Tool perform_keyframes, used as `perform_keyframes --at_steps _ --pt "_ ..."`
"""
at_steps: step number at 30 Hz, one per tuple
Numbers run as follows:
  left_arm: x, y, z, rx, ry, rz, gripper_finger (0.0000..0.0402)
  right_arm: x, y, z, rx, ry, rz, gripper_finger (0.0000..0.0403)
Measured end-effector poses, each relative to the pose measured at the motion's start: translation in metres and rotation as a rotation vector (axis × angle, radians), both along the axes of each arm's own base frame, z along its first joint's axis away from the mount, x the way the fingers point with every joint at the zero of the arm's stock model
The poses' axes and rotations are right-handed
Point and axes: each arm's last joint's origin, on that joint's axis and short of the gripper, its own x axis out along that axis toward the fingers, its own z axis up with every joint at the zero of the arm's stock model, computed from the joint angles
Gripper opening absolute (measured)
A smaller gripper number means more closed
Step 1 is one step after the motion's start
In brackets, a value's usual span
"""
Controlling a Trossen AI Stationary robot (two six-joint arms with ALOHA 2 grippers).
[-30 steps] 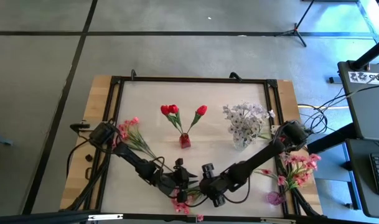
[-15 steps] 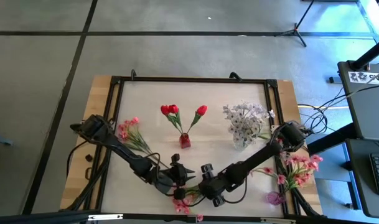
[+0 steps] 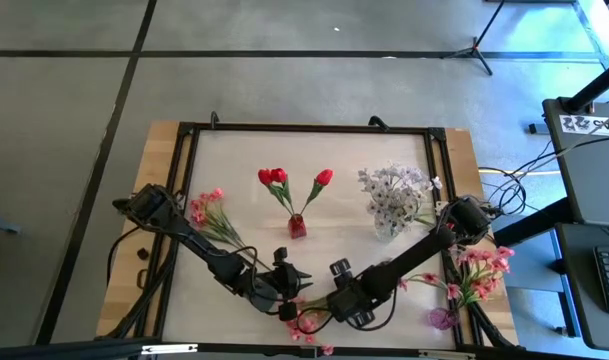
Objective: Sort flowers into vase by color
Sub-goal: Put the bottom pink flowers into the pink vase
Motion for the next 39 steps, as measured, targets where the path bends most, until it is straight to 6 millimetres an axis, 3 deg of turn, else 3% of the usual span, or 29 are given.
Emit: perform_keyframes --at_steps 4,8,12,16,22,28,34,39 --pt "0.000 0.000 0.000 -0.002 -0.001 0.001 0.0082 0.001 0.000 0.000 -0.016 -0.024 -0.007 0.0161" --pt "-0.002 -0.001 0.008 -0.032 -0.021 0.009 0.0082 0.001 0.000 0.000 -0.003 -0.014 -0.003 0.0105" --pt "-0.015 -0.008 0.041 -0.001 -0.089 -0.018 0.0082 0.002 0.001 0.001 0.005 -0.018 -0.007 0.0022" --pt "-0.042 -0.016 0.078 0.080 -0.133 -0.020 0.0082 0.005 0.004 0.015 0.070 -0.048 -0.046 0.0020" --pt "-0.083 -0.026 0.119 0.138 -0.205 -0.006 0.0082 0.005 0.008 0.087 0.185 -0.209 -0.045 0.0008" --pt "-0.103 -0.039 0.126 0.161 -0.235 -0.011 0.0082 -0.012 0.007 0.169 0.363 -0.460 -0.014 0.0006" --pt "-0.104 -0.041 0.125 0.138 -0.240 -0.003 0.0082 -0.057 0.009 0.250 0.571 -0.789 0.093 0.0008" --pt "-0.100 -0.037 0.126 0.128 -0.250 0.019 0.0082 -0.114 -0.004 0.306 0.630 -1.025 0.112 0.0005"
